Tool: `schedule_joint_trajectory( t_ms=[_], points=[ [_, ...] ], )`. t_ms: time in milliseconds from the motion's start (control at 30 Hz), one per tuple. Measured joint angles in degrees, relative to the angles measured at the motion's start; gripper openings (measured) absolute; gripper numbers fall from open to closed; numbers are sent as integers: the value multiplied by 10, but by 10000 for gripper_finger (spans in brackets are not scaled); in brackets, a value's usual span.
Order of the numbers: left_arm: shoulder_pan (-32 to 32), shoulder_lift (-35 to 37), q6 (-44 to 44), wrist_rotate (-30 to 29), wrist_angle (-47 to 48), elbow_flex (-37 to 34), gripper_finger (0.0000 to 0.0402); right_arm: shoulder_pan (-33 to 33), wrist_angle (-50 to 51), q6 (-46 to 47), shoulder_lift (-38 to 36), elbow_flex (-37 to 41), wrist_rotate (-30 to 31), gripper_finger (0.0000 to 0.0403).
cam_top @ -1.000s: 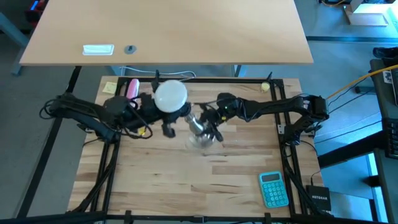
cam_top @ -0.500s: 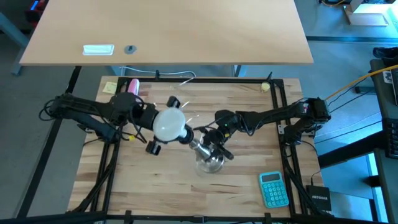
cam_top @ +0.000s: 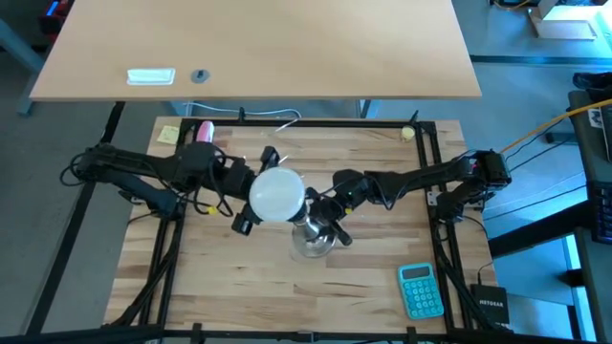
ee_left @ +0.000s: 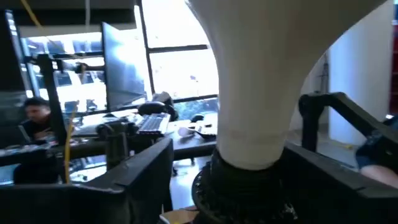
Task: Screw lightbulb
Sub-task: Insert the lightbulb into the desk lamp
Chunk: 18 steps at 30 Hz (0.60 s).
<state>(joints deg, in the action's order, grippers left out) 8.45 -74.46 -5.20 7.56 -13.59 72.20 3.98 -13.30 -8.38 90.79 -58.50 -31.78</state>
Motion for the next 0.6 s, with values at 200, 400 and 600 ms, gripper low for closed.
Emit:
schedule_joint_trajectory(
  t_ms=[200,400,600],
  points=[
    [5,15,3,-32,20,0,291,-21,8,2,-10,0,59,161],
    [9,47,4,-90,69,0,293,-54,30,1,-47,0,127,161],
    [9,73,6,-175,90,1,294,-87,42,1,-64,-1,150,161]
  ],
)
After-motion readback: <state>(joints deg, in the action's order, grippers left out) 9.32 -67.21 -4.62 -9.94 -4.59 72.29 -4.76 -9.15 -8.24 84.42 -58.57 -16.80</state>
